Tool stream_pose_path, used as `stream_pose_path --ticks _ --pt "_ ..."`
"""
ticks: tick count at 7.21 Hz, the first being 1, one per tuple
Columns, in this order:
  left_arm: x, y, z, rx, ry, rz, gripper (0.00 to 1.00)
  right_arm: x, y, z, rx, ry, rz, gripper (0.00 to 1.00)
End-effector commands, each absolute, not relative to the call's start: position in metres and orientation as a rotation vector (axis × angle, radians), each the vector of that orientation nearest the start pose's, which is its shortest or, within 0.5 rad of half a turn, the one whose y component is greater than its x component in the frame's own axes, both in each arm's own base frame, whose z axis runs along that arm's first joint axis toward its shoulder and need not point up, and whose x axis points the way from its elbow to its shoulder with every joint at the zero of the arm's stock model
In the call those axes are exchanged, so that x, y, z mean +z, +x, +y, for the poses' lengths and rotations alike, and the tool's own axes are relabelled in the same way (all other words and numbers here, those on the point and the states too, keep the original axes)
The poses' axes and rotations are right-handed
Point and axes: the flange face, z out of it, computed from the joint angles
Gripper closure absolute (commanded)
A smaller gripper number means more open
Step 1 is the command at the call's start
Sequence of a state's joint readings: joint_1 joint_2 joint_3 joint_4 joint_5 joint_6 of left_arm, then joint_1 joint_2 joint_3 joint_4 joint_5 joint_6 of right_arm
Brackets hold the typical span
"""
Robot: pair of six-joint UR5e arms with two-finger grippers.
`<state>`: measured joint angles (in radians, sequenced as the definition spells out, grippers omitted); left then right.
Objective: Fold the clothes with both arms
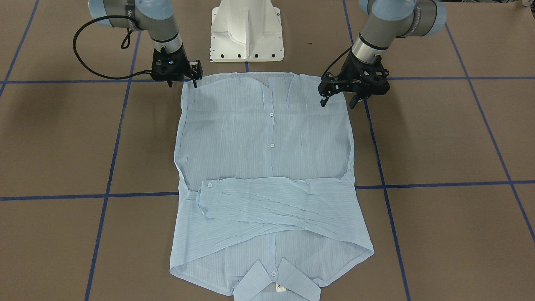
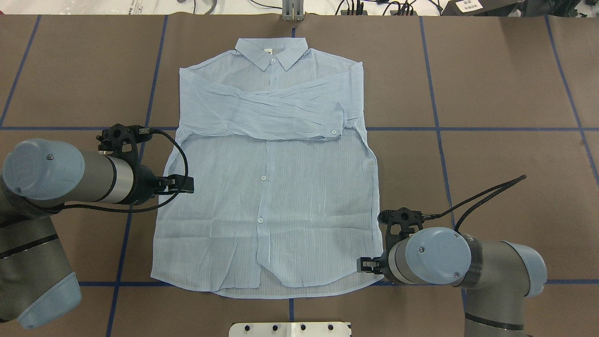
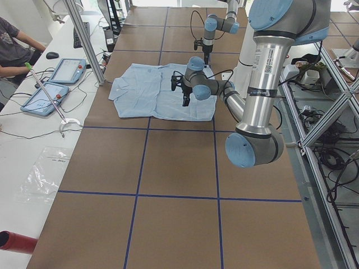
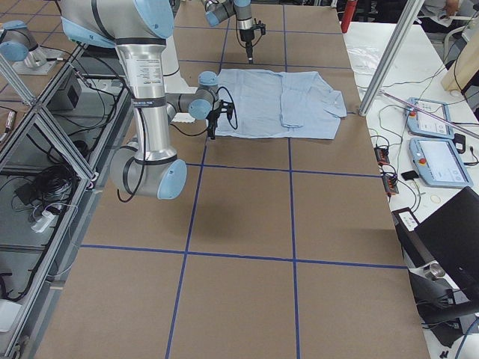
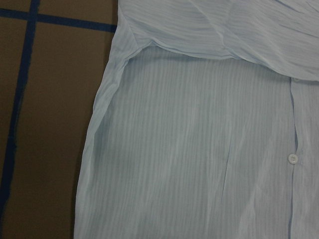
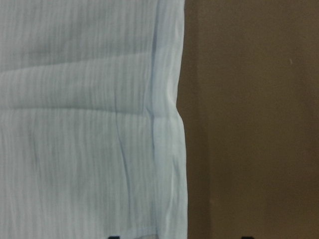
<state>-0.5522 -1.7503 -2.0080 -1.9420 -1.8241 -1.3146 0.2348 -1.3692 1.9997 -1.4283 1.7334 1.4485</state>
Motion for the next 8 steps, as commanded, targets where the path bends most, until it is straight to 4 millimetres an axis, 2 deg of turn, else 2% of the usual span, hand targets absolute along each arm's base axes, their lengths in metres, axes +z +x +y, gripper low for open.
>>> stream_pose_path --ticks 1,2,4,5,6,7,8 --pt "0.3244 0.3957 -0.3711 -0.146 0.172 0.993 0.00 0.3481 -0.5009 -0.2395 0.040 -0.022 -0.788 0.31" --pt "0.3249 0.3960 -0.3713 -0.146 0.172 0.993 0.00 0.3481 -0.5009 -0.2395 0.042 -0.023 -0.788 0.34" --pt "0.3251 0.3966 -0.3707 -0.145 0.171 0.992 0.00 0.3489 -0.5013 -0.2389 0.038 -0.028 -0.785 0.34" --pt "0.3236 0.3965 -0.3707 -0.147 0.171 0.995 0.00 0.3504 -0.5010 -0.2394 0.039 -0.031 -0.783 0.39" --pt "0.3236 0.3965 -0.3707 -0.147 0.171 0.995 0.00 0.3497 -0.5007 -0.2393 0.039 -0.031 -0.784 0.47" --pt "0.3236 0.3959 -0.3714 -0.150 0.172 0.995 0.00 0.3497 -0.5007 -0.2392 0.038 -0.032 -0.785 0.60" --pt "0.3236 0.3959 -0.3714 -0.150 0.172 0.995 0.00 0.3489 -0.5010 -0.2393 0.038 -0.032 -0.786 0.62"
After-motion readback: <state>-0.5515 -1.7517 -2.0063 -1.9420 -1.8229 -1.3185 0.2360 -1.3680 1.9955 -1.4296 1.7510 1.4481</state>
